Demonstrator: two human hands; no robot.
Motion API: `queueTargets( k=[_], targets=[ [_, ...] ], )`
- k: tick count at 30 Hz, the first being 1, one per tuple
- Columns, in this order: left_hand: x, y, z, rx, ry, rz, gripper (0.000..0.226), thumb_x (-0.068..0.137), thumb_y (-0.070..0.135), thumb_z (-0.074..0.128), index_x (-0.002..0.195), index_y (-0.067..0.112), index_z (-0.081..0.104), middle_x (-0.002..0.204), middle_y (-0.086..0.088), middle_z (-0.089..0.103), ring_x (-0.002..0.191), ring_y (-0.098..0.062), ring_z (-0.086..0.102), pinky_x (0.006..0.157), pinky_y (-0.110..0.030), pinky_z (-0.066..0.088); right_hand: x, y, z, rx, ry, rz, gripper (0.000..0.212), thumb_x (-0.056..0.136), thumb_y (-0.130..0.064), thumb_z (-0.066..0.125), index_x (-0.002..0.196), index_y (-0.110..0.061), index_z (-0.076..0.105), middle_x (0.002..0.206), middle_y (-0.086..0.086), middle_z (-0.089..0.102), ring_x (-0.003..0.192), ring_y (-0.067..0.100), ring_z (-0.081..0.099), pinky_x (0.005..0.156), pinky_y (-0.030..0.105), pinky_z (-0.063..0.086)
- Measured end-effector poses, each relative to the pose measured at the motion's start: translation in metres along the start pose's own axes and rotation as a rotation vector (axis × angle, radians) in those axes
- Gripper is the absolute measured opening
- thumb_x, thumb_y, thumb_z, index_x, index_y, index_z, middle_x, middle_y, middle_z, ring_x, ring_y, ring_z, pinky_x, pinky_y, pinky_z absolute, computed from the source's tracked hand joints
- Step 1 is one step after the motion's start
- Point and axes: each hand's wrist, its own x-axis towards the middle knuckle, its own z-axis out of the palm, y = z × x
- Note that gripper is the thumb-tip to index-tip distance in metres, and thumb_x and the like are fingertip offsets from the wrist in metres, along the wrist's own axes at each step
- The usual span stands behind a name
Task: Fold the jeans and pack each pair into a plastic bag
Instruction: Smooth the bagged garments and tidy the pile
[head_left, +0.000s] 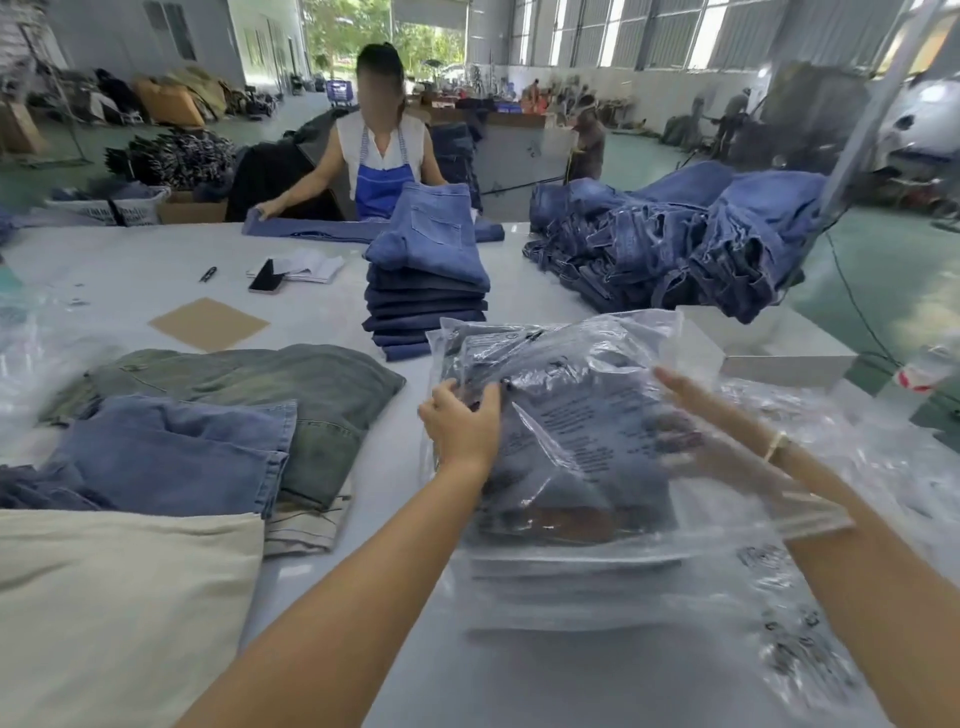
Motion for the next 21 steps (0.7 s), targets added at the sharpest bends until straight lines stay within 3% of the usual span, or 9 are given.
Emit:
queueTargets(
  k=[2,4,5,8,10,12,14,17,21],
  targets=[
    [0.017,0.006,-0.004,-0.211,-0.036,-0.228,0.056,0.093,0.049,0.05,0.135,0.013,0.049,0.131,-0.014,0.053,0.113,-0.031,0.054,0.099,-0.035,0.044,0.017,-0.004,0.008,-0.154,-0.115,0.109,0.049,0.098,-0.042,0.034,0.137,-0.012,0.042,0.133,0.003,0.046,0.12,0.018,0.047,0.098,0.02,0.037],
    [0.026,0.015,-0.011,-0.376,-0.197,-0.395,0.049,0.093,0.049,0.05,0.133,0.02,0.054,0.117,-0.012,0.065,0.104,-0.031,0.062,0.094,-0.043,0.051,0.023,-0.006,0.015,-0.355,-0.074,0.162,0.05,0.088,-0.057,0.048,0.109,-0.012,0.054,0.091,0.005,0.058,0.076,0.015,0.055,0.068,0.022,0.048],
    [0.03,0.019,-0.012,-0.413,-0.236,-0.415,0.044,0.093,0.043,0.054,0.129,0.018,0.057,0.107,-0.012,0.068,0.095,-0.029,0.065,0.087,-0.041,0.055,0.026,-0.001,0.016,-0.384,-0.051,0.136,0.043,0.087,-0.05,0.057,0.105,-0.011,0.05,0.081,0.003,0.055,0.065,0.012,0.05,0.056,0.017,0.046],
    [0.044,0.036,-0.01,-0.488,-0.248,-0.274,0.036,0.093,0.027,0.057,0.125,0.01,0.058,0.097,-0.013,0.068,0.083,-0.027,0.064,0.077,-0.036,0.057,0.034,0.01,0.016,-0.03,0.091,0.054,0.04,0.087,-0.011,0.065,0.119,0.005,0.046,0.083,0.007,0.055,0.062,0.01,0.05,0.05,0.015,0.044],
    [0.053,0.049,-0.009,-0.439,-0.236,-0.108,0.037,0.092,0.028,0.058,0.126,0.013,0.056,0.109,-0.012,0.066,0.089,-0.028,0.064,0.084,-0.042,0.055,0.032,0.009,0.006,0.205,0.142,0.023,0.029,0.088,-0.003,0.06,0.114,0.003,0.048,0.082,0.007,0.055,0.058,0.009,0.052,0.048,0.015,0.045],
    [0.061,0.062,-0.011,-0.199,-0.183,0.028,0.046,0.092,0.035,0.059,0.13,0.011,0.05,0.117,-0.008,0.06,0.089,-0.018,0.061,0.077,-0.031,0.052,0.032,0.001,-0.008,0.177,0.127,0.091,0.015,0.09,-0.011,0.059,0.103,-0.008,0.052,0.081,0.006,0.054,0.054,0.005,0.054,0.045,0.016,0.045],
    [0.068,0.062,-0.009,0.106,-0.099,0.105,0.069,0.09,0.044,0.06,0.143,0.009,0.034,0.137,-0.012,0.044,0.113,-0.023,0.053,0.088,-0.03,0.044,0.037,-0.002,-0.027,-0.196,0.097,0.206,0.029,0.092,-0.027,0.059,0.115,-0.012,0.051,0.103,0.011,0.057,0.081,0.014,0.062,0.066,0.028,0.052],
    [0.062,0.059,0.0,0.519,-0.117,0.355,0.088,0.083,0.063,0.057,0.15,0.018,0.024,0.155,-0.017,0.016,0.142,-0.034,0.019,0.113,-0.045,0.022,0.052,-0.013,-0.042,-0.491,0.292,0.114,0.071,0.092,-0.045,0.053,0.147,-0.01,0.026,0.15,0.017,0.029,0.136,0.032,0.032,0.109,0.042,0.031],
    [0.041,0.047,0.031,0.736,-0.31,0.451,0.094,0.065,0.09,0.031,0.147,0.045,0.023,0.161,-0.005,-0.001,0.147,-0.028,0.0,0.112,-0.065,0.003,0.068,-0.029,-0.005,-0.617,0.36,-0.119,0.066,0.091,-0.064,0.033,0.148,-0.035,0.022,0.157,0.009,0.017,0.145,0.026,0.013,0.114,0.059,0.014]
  ],
)
